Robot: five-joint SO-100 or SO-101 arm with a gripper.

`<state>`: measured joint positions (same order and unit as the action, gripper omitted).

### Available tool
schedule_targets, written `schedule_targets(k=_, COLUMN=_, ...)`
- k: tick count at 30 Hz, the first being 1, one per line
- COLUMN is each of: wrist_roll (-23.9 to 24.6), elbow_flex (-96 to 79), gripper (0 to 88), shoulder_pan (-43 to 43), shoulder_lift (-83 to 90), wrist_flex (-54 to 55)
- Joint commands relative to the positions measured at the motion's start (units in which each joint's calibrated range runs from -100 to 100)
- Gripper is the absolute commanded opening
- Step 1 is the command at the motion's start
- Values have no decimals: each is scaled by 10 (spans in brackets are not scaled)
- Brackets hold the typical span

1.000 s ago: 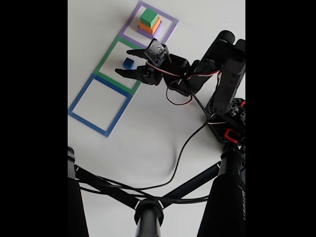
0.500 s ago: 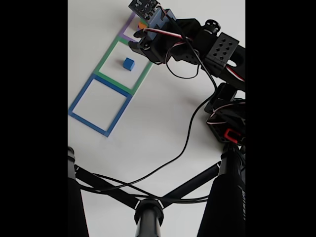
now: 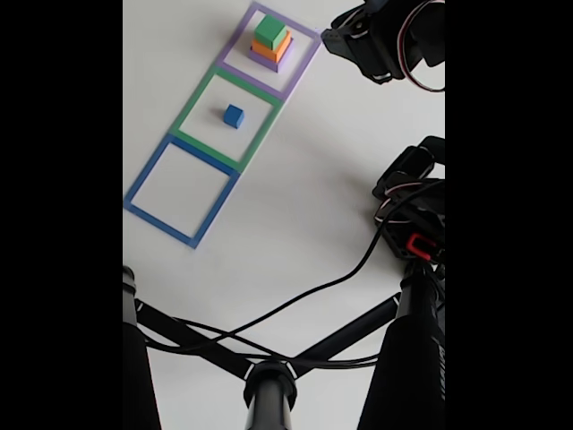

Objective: Tower of hanoi

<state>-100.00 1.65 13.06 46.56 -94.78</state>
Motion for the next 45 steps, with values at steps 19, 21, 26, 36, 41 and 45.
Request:
schedule_targets(k=19, wrist_roll=0, elbow_flex=-331, gripper=250, shoulder_pan=123, shoulder_lift=99, wrist_flex=252)
schedule_targets(k=21, wrist_roll=0, elbow_flex=-392, gripper=267, shoulder_pan=124, shoulder_lift=115, wrist_flex=312)
schedule_targets(k=26, wrist_roll=0, elbow_flex=-527, gripper=294, shoulder_pan=132, shoulder_lift=130, wrist_flex=460)
schedule_targets(k=36, wrist_roll=0, elbow_flex=-766, gripper=319, shoulder_pan=154, shoulder_lift=134, wrist_flex=759)
schedule_targets(k=41, wrist_roll=0, elbow_flex=-829, gripper=334, shoulder_pan=154, shoulder_lift=59, wrist_flex=923)
schedule_targets(k=45, wrist_roll=0, elbow_flex=-857, gripper=335, shoulder_pan=147, shoulder_lift=-22, wrist_flex=1051)
